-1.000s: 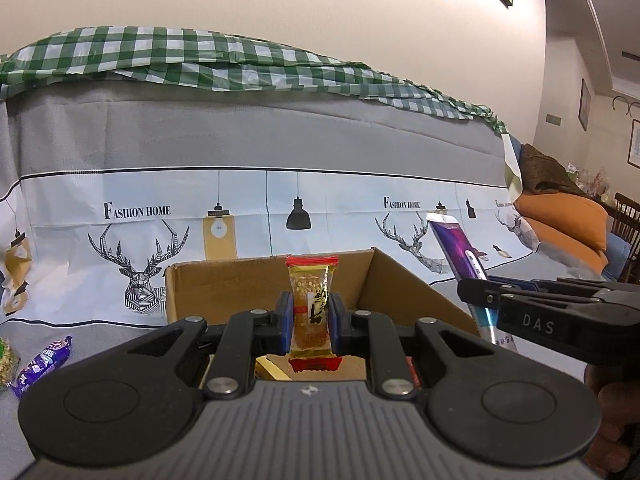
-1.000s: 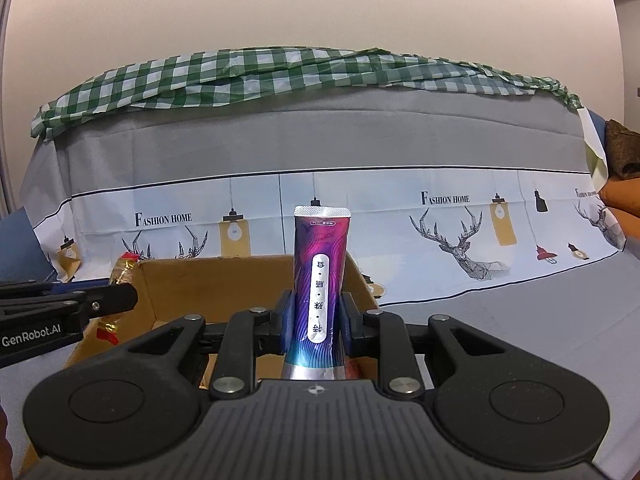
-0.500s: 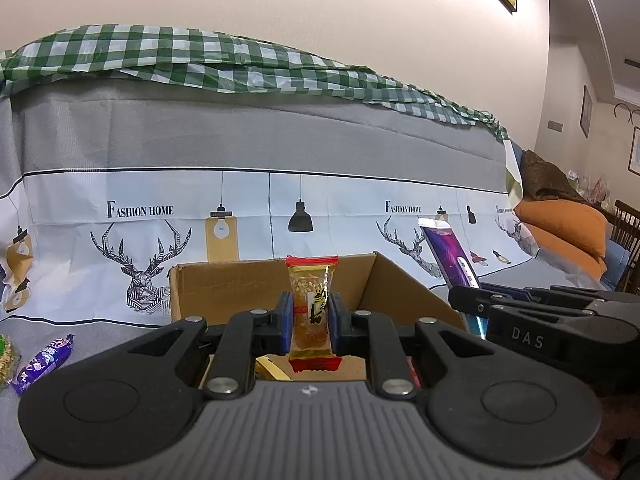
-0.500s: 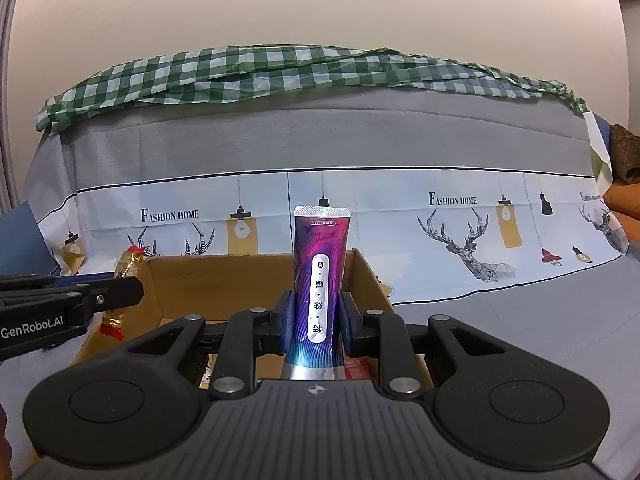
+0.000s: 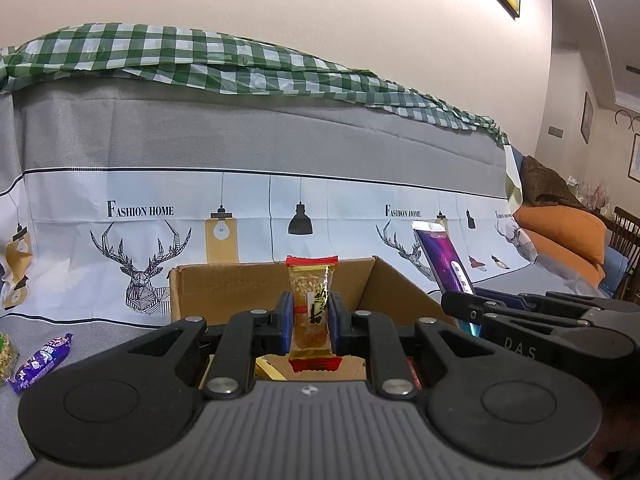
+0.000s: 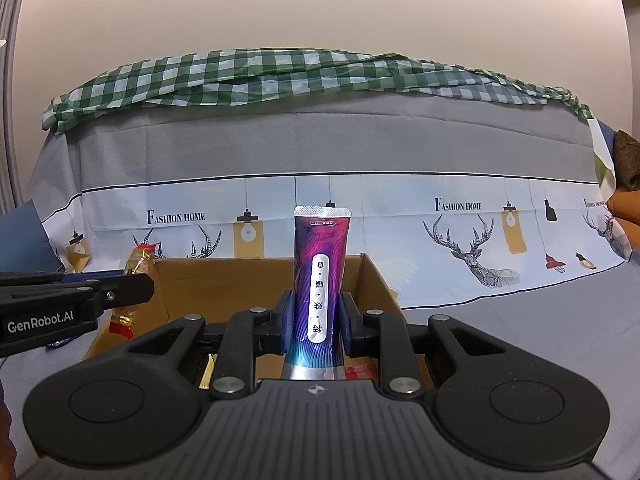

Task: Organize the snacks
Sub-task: 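Open both grippers to drop the tube packet and cake into the box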

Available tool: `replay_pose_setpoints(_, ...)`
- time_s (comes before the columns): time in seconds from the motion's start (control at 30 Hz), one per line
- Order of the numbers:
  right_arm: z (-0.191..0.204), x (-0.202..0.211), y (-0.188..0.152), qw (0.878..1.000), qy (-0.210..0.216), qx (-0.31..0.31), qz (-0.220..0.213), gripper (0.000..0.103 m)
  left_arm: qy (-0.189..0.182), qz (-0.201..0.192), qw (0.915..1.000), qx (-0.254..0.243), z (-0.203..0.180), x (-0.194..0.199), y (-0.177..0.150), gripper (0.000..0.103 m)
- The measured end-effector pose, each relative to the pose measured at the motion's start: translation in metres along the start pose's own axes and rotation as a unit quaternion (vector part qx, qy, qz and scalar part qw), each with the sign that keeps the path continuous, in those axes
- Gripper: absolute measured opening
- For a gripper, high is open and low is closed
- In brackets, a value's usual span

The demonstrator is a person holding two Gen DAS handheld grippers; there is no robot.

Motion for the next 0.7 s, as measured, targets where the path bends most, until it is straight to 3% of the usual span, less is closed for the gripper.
replay_pose_setpoints(0.53,0.0032,0.0007,0.0001,1.0,-0.002,0.006,-0.004,0.025,-0.007,-0.003,0.9999,0.013,0.0005,0.0011,0.0026,0.02)
replay_pose_setpoints(0.57,0.0038,-0.0001,-0.0005,1.0,-0.002,0.007,-0.002,0.028,-0.008,-0.003,0.9999,0.012,0.0004,0.0009,0.0032,0.024)
replay_pose_setpoints(0.6,0.0045,-0.001,-0.0014,1.0,-0.004,0.009,0.001,0.031,-0.011,-0.001,0.9999,0.009,0.0002,0.0006,0.0036,0.041)
replay_pose_setpoints(0.63,0.0059,-0.0019,-0.002,1.0,-0.01,0.013,0.003,0.037,-0.014,0.002,0.9999,0.008,0.0006,0.0003,0.0039,0.051)
replay_pose_setpoints(0.67,0.0064,-0.0021,-0.002,1.0,-0.015,0.017,0.003,0.052,-0.014,0.0,0.9999,0.008,0.0014,0.0011,0.004,0.057)
replay_pose_setpoints(0.7,0.0073,-0.0019,-0.0016,1.0,-0.017,0.017,0.001,0.062,-0.011,-0.003,0.9999,0.007,0.0026,0.0024,0.0046,0.057)
Point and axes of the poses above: each gripper's, at about its wrist camera, not at the fingertips, and x roughly against the way its jaws point, z to its left, y to its top, the point moved 1 cm from there along -x, roughly the way its jaws point, and after that the axes turned 2 degrees about y, right-handed, at the moved point
